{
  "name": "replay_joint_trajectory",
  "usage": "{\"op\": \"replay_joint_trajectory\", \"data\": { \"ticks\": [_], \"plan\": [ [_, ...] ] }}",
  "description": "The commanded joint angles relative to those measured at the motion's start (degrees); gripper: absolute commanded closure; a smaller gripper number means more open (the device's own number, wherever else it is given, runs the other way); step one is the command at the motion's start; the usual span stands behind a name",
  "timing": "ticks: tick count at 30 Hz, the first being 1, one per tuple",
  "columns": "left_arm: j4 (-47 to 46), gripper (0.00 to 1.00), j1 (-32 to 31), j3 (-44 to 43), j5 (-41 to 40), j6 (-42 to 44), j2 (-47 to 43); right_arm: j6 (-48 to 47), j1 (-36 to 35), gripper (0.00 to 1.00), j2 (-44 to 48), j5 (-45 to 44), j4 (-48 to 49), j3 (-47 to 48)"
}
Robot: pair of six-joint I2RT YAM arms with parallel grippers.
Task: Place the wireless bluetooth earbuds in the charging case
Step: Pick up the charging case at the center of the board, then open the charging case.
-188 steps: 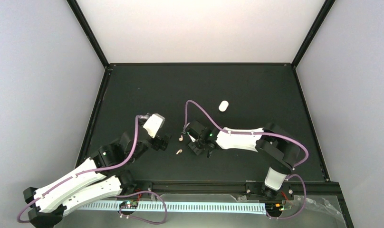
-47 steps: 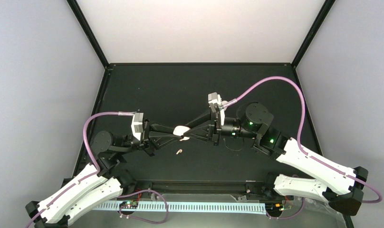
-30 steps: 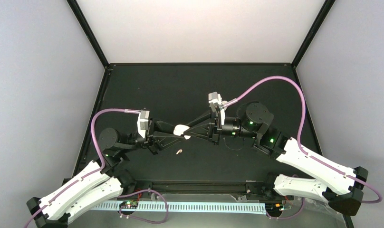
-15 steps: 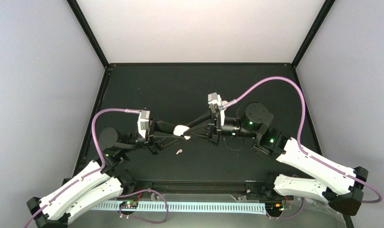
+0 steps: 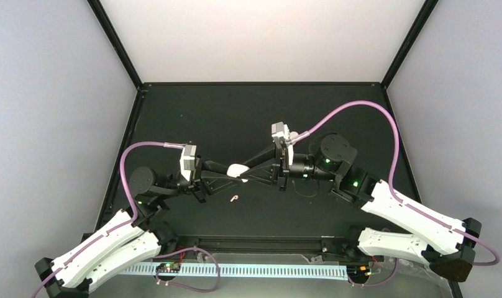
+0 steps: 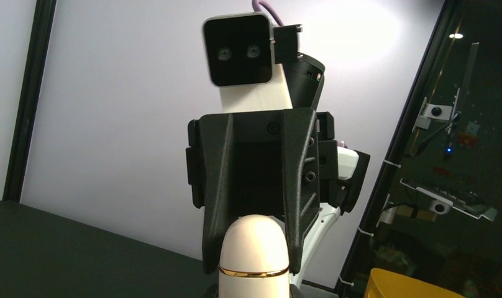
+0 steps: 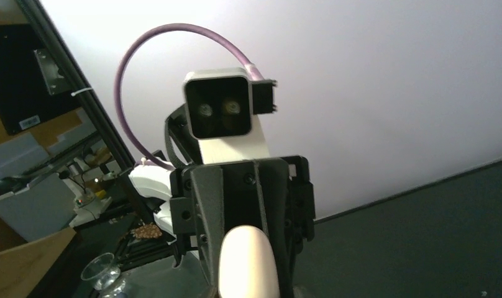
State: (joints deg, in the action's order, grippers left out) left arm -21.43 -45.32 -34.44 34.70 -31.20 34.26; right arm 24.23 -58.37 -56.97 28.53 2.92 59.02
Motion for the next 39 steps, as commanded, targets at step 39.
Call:
{"op": "replay_joint_trajectory", "data": {
  "ticks": [39],
  "plan": [
    [2.4,0.98,0.2,2.5,-2.4,3.7,-6.5,1.0,0.2,0.4,3.6,-17.0,-4.8,2.2]
  ]
}}
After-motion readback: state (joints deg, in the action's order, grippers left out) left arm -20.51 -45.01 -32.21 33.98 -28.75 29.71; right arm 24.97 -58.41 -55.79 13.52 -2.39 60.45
